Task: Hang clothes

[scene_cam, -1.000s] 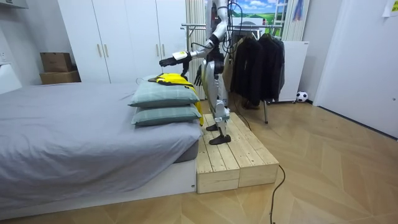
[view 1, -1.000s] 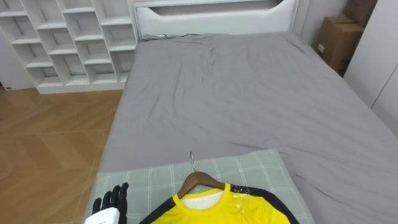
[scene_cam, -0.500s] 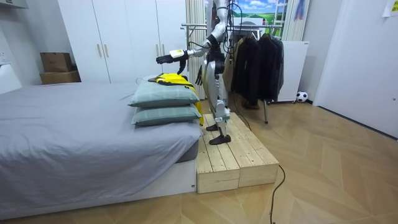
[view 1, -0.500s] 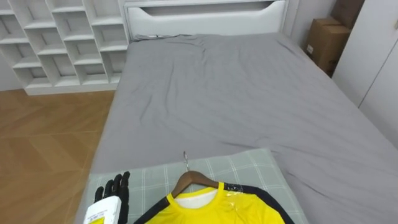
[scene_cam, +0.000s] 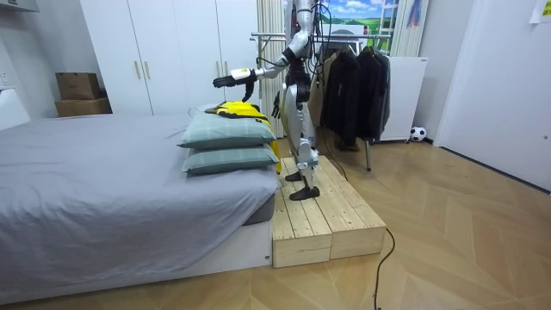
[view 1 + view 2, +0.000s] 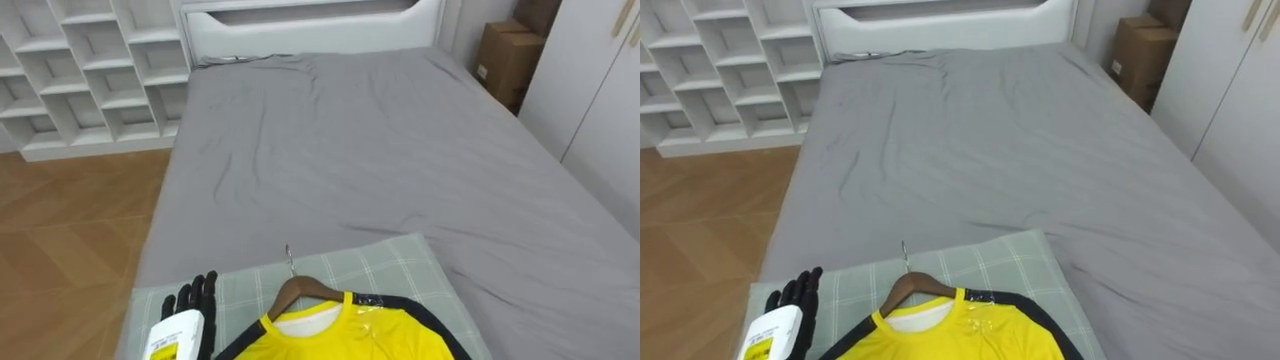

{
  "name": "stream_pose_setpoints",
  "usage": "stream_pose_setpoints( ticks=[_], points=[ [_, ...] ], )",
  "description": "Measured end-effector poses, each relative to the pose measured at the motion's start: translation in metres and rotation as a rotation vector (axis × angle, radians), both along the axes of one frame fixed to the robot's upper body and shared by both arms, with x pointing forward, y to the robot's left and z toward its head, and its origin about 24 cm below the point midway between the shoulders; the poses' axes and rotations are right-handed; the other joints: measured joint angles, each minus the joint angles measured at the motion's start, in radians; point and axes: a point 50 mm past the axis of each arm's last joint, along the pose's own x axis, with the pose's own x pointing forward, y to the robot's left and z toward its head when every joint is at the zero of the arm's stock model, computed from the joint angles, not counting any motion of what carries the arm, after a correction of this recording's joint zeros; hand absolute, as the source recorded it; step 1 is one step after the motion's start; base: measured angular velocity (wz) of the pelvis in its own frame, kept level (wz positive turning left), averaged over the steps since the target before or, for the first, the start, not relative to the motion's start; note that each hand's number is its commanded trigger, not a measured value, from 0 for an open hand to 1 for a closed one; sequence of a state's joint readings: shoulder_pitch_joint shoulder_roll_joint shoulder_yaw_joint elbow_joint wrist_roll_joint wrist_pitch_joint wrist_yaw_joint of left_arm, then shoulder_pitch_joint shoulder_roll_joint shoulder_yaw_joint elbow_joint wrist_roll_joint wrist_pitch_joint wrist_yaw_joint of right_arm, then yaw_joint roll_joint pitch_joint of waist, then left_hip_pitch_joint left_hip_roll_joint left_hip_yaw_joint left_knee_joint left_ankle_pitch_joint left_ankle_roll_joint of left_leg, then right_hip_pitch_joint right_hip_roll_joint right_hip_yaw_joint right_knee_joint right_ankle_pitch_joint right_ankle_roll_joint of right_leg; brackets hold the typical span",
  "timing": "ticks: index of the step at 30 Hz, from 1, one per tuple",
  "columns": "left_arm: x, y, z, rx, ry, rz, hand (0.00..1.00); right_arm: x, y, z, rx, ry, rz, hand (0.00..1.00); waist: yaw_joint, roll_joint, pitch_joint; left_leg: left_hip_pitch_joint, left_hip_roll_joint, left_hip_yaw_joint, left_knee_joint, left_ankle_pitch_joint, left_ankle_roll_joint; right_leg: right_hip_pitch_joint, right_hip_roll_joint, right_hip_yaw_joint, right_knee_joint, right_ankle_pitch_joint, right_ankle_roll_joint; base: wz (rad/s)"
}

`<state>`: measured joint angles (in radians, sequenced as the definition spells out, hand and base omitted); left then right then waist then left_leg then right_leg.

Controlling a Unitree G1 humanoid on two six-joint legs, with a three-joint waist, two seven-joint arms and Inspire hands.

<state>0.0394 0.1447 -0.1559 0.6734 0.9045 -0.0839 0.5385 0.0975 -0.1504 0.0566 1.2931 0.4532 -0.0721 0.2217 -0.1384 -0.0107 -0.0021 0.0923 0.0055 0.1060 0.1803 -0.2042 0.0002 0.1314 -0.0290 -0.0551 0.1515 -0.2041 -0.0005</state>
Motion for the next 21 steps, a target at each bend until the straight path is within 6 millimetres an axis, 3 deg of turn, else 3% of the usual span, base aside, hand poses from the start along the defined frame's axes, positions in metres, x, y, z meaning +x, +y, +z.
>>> stream_pose_setpoints(
  ticks=[21],
  points=[
    [-0.01, -0.002, -0.014, -0.023, 0.075, 0.035, 0.0, 0.0, 0.001, 0.0, 0.009, 0.002, -0.011, 0.0, 0.002, -0.007, 0.0041, 0.001, 0.002, 0.011, -0.012, 0.0, 0.0, -0.012, 0.003, 0.021, 0.0, 0.0, 0.0, -0.01]
  ],
)
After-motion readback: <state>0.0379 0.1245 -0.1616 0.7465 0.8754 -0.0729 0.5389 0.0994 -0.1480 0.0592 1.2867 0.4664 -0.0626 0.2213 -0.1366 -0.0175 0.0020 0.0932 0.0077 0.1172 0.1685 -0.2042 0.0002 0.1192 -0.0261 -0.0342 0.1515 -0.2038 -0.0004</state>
